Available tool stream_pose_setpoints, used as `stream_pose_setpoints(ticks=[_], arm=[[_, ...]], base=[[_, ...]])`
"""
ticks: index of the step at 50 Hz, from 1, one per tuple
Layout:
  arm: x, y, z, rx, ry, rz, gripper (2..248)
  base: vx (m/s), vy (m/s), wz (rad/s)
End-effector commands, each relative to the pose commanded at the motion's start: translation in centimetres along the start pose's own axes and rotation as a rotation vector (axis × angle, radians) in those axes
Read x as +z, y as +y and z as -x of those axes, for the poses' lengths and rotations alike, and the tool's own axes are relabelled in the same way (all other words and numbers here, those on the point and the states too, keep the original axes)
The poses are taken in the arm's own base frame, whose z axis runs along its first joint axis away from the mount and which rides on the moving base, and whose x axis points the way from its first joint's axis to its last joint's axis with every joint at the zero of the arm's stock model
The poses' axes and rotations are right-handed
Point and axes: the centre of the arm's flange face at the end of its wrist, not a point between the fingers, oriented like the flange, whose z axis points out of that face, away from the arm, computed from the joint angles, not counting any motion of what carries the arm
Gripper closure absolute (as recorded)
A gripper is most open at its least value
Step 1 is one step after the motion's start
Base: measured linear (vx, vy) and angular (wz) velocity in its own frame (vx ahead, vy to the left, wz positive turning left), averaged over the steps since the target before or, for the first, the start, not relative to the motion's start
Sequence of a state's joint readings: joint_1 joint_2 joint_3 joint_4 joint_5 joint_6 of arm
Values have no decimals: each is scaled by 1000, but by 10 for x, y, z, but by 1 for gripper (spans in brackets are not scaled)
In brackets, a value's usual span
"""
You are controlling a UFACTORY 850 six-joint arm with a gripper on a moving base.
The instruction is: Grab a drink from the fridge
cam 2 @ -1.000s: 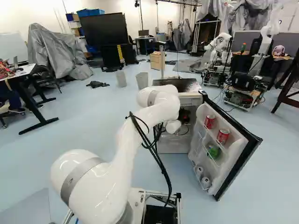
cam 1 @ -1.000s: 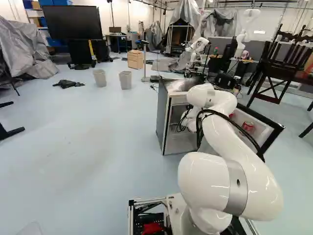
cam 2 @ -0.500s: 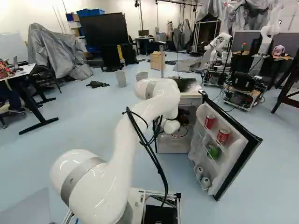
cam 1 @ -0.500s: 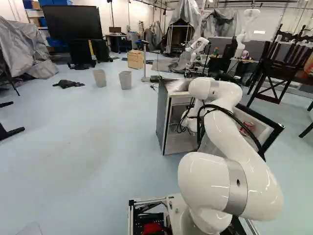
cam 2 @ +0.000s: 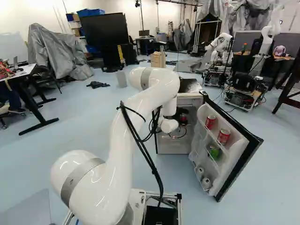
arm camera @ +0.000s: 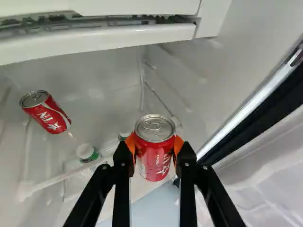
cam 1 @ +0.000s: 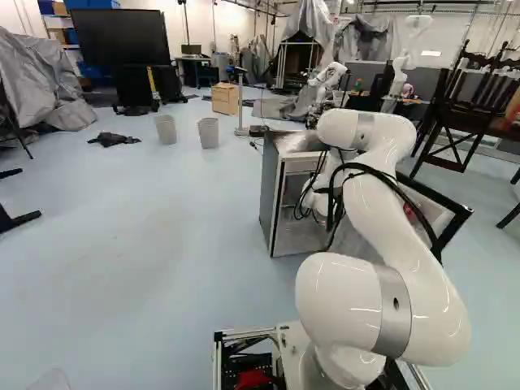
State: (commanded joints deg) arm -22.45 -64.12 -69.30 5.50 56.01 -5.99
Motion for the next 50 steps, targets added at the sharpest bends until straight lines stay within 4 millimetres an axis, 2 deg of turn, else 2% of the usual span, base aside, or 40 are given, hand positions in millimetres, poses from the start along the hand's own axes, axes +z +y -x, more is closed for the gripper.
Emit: stream_pose_setpoints(ticks=[50], arm=[[-136, -12, -27, -29, -61, -44, 153]], base=[[0, 0, 0]])
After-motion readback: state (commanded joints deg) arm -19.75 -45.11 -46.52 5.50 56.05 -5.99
